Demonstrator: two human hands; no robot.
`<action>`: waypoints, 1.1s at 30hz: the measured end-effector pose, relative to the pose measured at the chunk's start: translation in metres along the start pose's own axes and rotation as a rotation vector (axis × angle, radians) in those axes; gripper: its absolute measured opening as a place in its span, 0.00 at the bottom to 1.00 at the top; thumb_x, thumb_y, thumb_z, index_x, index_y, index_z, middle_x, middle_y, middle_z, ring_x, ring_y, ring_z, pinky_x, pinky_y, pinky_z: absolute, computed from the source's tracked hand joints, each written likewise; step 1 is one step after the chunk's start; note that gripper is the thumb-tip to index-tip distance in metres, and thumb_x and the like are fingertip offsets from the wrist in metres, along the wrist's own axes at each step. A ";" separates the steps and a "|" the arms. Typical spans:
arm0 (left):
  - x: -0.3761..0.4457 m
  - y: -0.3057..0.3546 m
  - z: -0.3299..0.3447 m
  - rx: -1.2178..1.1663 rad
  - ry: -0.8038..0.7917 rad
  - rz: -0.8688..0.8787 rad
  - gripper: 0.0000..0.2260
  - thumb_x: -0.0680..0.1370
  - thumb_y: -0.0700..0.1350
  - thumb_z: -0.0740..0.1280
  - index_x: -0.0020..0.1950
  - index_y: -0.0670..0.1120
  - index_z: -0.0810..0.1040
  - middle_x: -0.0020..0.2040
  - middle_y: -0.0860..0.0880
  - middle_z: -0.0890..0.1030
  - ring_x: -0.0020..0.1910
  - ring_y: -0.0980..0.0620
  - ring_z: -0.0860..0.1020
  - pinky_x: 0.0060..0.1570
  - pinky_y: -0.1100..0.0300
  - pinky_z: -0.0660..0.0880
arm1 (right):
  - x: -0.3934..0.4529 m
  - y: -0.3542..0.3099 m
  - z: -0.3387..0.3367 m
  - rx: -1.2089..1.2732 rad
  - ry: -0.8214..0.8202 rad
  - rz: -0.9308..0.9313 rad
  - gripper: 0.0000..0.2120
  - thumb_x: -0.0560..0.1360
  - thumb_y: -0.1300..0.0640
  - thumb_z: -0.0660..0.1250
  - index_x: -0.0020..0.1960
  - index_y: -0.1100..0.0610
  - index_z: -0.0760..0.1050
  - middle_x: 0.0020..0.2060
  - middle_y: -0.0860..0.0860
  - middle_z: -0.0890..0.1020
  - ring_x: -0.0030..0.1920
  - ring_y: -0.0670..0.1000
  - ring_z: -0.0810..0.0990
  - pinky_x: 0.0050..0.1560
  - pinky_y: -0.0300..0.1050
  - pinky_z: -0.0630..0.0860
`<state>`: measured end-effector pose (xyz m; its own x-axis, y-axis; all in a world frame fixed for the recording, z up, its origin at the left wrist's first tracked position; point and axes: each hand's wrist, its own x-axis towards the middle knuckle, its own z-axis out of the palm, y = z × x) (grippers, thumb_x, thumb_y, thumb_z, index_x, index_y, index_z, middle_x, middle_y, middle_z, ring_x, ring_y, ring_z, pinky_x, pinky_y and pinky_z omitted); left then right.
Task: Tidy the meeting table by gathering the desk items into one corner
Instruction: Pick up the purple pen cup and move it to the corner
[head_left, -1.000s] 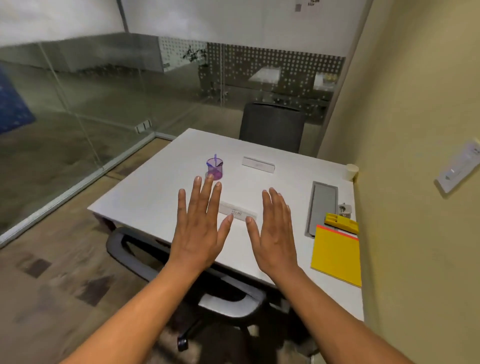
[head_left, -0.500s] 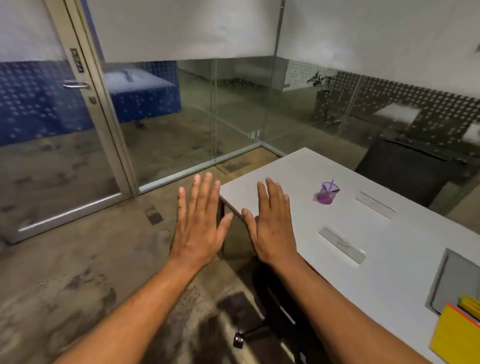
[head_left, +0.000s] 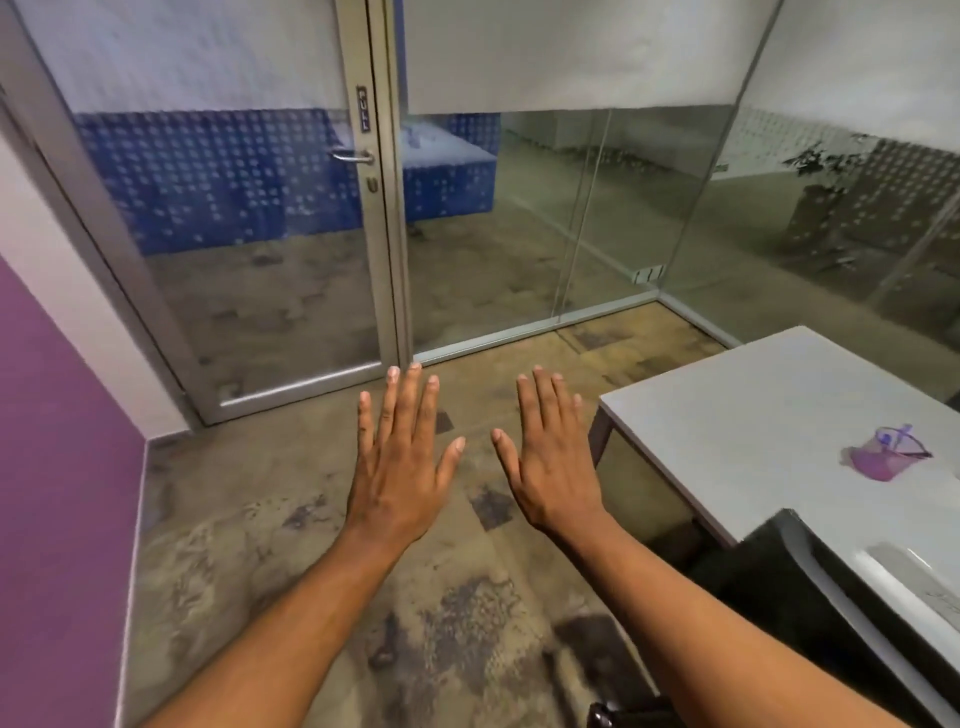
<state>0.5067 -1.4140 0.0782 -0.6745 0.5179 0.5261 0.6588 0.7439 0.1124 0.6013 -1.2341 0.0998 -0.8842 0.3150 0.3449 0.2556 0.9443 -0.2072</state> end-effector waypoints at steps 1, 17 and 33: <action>0.003 -0.011 0.003 0.006 0.001 -0.003 0.35 0.85 0.62 0.53 0.87 0.45 0.48 0.88 0.46 0.46 0.87 0.45 0.45 0.83 0.35 0.51 | 0.009 -0.005 0.006 -0.010 -0.012 -0.005 0.34 0.87 0.39 0.49 0.86 0.56 0.47 0.86 0.55 0.47 0.86 0.57 0.43 0.84 0.62 0.46; 0.152 -0.121 0.112 0.124 -0.098 -0.009 0.36 0.85 0.65 0.51 0.87 0.45 0.48 0.88 0.46 0.45 0.87 0.45 0.44 0.83 0.34 0.51 | 0.204 -0.003 0.120 0.019 0.003 -0.018 0.32 0.86 0.41 0.49 0.85 0.56 0.53 0.85 0.56 0.54 0.85 0.58 0.49 0.84 0.62 0.49; 0.382 -0.179 0.241 0.103 -0.095 -0.029 0.37 0.85 0.67 0.49 0.87 0.45 0.47 0.88 0.47 0.45 0.87 0.46 0.42 0.84 0.37 0.47 | 0.456 0.086 0.198 -0.009 0.061 0.011 0.35 0.85 0.36 0.47 0.85 0.55 0.51 0.86 0.54 0.50 0.86 0.57 0.45 0.84 0.64 0.49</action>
<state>0.0508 -1.2470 0.0561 -0.7244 0.5296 0.4414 0.6043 0.7959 0.0368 0.1424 -1.0282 0.0586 -0.8562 0.3300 0.3975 0.2687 0.9416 -0.2029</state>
